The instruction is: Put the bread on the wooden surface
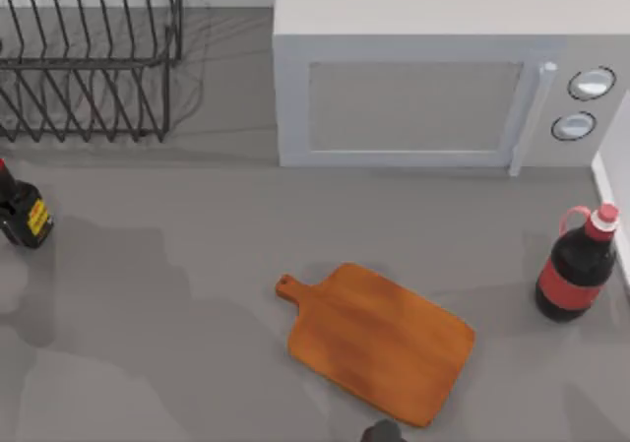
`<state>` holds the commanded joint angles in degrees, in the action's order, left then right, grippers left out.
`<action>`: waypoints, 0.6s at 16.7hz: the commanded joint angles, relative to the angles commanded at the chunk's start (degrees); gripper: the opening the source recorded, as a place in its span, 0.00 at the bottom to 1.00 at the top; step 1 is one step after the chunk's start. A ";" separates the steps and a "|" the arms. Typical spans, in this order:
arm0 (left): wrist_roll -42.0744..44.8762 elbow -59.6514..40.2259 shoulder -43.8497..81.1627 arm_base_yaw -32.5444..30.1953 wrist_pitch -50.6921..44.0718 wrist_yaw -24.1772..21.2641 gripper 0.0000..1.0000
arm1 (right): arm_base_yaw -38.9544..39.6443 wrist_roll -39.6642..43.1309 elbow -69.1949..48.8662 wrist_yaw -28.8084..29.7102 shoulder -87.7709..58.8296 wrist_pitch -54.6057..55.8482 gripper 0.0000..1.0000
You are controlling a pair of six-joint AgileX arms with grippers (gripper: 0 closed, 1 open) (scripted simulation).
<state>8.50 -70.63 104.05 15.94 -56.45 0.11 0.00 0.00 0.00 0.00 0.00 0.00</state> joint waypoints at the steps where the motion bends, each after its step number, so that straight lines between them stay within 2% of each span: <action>1: 0.04 -0.23 0.18 0.02 -0.18 -0.02 1.00 | 0.00 0.00 0.00 0.00 0.00 0.00 1.00; 7: -0.08 0.64 0.54 -0.17 0.89 -0.02 1.00 | 0.00 0.00 0.00 0.00 0.00 0.00 1.00; 10: 0.04 3.54 3.12 -0.03 6.67 -0.04 1.00 | 0.00 0.00 0.00 0.00 0.00 0.00 1.00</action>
<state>8.53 -67.10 107.17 15.91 -49.78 0.08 0.00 0.00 0.00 0.00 0.00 0.00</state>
